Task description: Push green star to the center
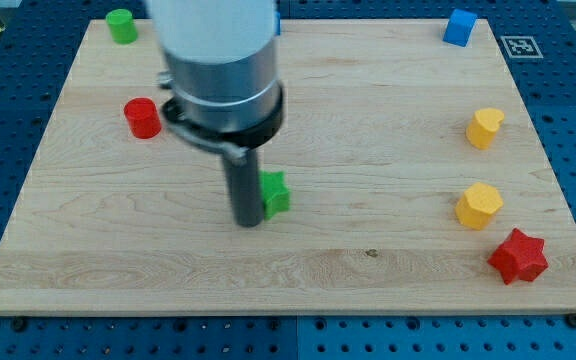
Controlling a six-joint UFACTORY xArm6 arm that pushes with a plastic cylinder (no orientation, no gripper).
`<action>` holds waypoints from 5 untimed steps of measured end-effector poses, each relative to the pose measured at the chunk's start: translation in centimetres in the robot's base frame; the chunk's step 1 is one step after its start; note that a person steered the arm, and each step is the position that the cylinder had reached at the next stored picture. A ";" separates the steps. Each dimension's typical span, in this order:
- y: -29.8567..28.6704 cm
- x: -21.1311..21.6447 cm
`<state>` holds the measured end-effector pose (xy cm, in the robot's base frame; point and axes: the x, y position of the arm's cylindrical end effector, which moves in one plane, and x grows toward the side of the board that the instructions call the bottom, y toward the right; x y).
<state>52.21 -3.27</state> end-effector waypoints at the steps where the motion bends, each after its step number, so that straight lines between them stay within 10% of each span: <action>1: 4.2 -3.0; 5: 7.8 -8.5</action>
